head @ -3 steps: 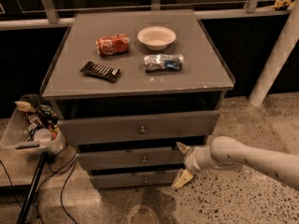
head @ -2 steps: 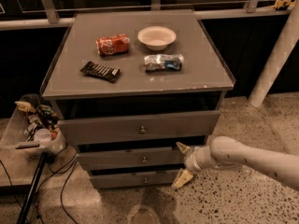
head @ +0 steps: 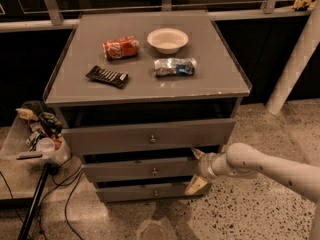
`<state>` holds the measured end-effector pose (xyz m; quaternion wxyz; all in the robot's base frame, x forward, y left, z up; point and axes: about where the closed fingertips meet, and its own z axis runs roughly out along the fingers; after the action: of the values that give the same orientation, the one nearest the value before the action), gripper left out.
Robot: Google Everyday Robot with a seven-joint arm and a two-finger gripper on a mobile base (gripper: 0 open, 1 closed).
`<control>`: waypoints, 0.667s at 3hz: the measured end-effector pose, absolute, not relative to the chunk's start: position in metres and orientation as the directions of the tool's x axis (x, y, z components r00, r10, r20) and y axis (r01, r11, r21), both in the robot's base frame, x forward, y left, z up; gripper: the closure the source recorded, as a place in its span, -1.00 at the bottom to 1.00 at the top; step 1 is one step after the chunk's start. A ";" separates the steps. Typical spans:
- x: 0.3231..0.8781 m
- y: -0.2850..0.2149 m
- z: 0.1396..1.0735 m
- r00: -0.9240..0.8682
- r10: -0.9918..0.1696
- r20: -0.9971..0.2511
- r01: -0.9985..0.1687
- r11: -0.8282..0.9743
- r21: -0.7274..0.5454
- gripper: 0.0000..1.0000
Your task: Open middle drawer
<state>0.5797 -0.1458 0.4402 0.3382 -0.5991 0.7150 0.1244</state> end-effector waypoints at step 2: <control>0.607 -0.155 0.414 -0.056 -0.765 -0.642 -0.940 0.256 -0.223 -1.00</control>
Offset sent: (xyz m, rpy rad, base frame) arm 0.0444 -0.0173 -0.0386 0.0179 -0.0022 -0.0068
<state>0.6070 -0.1549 0.4144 0.3414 -0.5961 0.7152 0.1285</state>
